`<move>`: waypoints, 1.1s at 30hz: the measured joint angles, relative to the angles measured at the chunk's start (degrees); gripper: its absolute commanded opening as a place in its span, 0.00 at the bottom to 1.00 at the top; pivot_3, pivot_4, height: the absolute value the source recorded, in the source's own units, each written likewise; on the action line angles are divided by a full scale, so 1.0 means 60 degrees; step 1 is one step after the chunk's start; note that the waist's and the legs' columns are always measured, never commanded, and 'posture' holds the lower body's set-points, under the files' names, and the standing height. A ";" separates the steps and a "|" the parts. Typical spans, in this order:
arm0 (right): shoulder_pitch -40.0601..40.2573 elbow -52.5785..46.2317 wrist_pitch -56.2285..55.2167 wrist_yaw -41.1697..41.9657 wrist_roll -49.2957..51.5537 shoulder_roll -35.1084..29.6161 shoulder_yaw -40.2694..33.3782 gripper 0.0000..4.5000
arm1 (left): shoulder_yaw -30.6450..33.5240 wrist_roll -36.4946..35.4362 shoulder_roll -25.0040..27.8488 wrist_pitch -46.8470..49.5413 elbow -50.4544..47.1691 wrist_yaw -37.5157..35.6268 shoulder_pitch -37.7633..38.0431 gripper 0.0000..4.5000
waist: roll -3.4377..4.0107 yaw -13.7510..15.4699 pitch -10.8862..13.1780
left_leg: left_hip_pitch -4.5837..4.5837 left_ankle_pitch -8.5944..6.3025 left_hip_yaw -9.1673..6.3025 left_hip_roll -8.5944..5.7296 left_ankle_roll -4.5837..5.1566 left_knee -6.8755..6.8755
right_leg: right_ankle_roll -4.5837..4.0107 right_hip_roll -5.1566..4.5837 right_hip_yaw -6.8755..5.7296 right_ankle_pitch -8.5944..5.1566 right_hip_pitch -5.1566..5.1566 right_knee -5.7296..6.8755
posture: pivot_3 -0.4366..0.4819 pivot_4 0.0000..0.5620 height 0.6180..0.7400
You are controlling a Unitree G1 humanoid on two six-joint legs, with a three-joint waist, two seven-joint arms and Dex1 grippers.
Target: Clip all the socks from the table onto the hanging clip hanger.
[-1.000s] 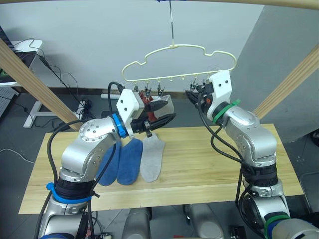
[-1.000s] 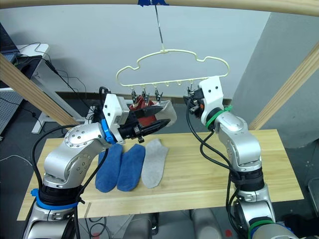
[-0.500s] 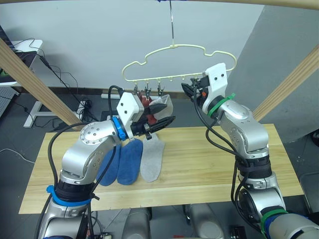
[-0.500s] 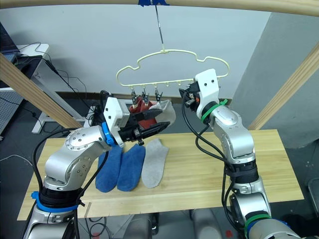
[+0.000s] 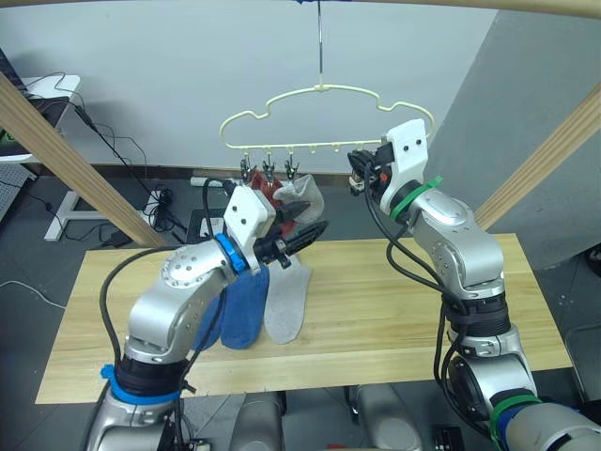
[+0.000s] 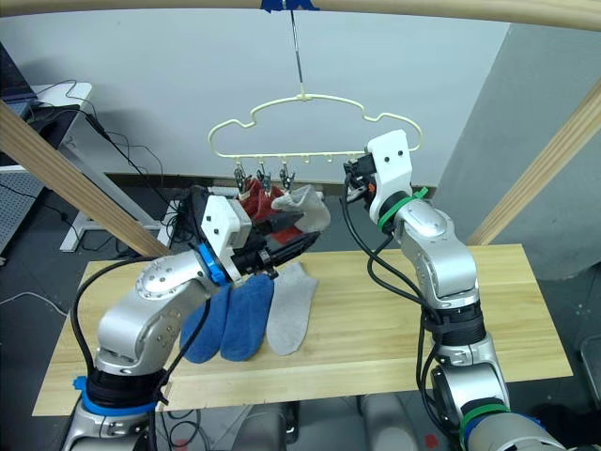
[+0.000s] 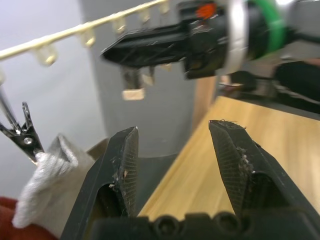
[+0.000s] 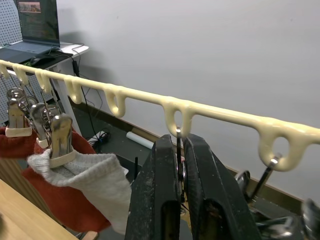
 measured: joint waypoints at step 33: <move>-0.0156 0.0105 0.0229 0.0137 0.0031 0.0062 0.0028 0.00 | -0.0785 0.3661 -0.2940 -0.0866 0.5378 0.4135 0.0552 1.00 | 0.0001 -0.0007 0.0000 | 0.0000 0.0000 -0.0002 -0.0004 0.0002 0.0001 | -0.0001 -0.0005 -0.0005 0.0002 0.0001 0.0004 | 0.27 0.51 1.00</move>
